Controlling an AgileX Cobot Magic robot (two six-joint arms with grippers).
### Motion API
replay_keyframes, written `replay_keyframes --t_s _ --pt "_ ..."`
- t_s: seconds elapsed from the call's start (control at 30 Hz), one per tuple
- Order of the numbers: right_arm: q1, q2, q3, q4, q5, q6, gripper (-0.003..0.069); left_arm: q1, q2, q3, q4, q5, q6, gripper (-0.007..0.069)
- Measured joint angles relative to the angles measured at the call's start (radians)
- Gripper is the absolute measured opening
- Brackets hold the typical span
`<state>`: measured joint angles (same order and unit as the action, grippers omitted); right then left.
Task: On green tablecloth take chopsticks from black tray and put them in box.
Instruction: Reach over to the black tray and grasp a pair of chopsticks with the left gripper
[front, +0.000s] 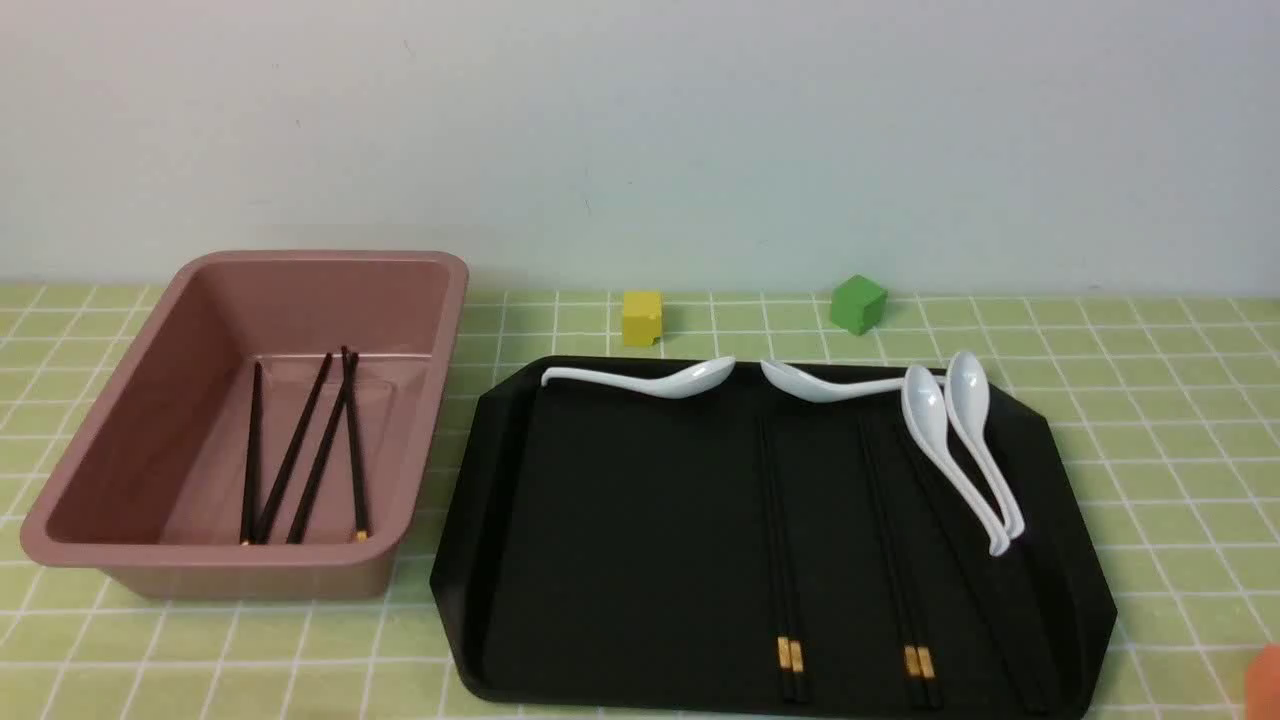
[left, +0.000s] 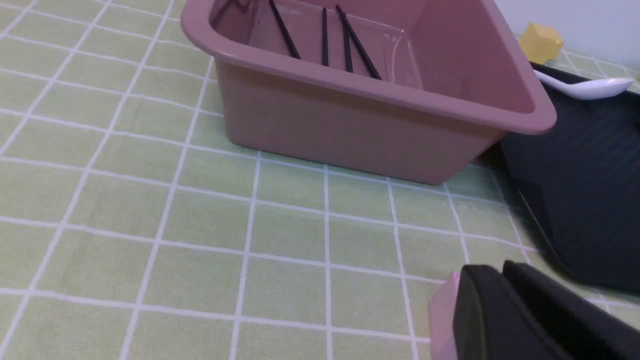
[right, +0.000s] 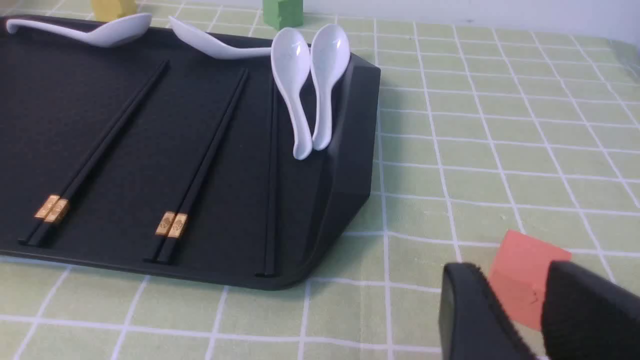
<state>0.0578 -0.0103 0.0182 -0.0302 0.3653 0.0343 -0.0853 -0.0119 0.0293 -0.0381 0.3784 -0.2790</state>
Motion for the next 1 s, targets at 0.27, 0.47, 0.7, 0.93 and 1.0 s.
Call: replay_keyframes --t_s 0.27,0.47,0.7,0.93,1.0 --pt "0.000 0.000 0.000 0.000 0.000 0.000 0.0240 0.000 0.000 0.000 0.000 0.000 0.000 0.0058" --pt "0.000 0.000 0.000 0.000 0.000 0.000 0.0240 0.000 0.000 0.000 0.000 0.000 0.000 0.0062" --pt "0.000 0.000 0.000 0.000 0.000 0.000 0.0240 0.000 0.000 0.000 0.000 0.000 0.000 0.0073" --pt "0.000 0.000 0.000 0.000 0.000 0.000 0.0240 0.000 0.000 0.000 0.000 0.000 0.000 0.0079" --pt "0.000 0.000 0.000 0.000 0.000 0.000 0.0240 0.000 0.000 0.000 0.000 0.000 0.000 0.0082"
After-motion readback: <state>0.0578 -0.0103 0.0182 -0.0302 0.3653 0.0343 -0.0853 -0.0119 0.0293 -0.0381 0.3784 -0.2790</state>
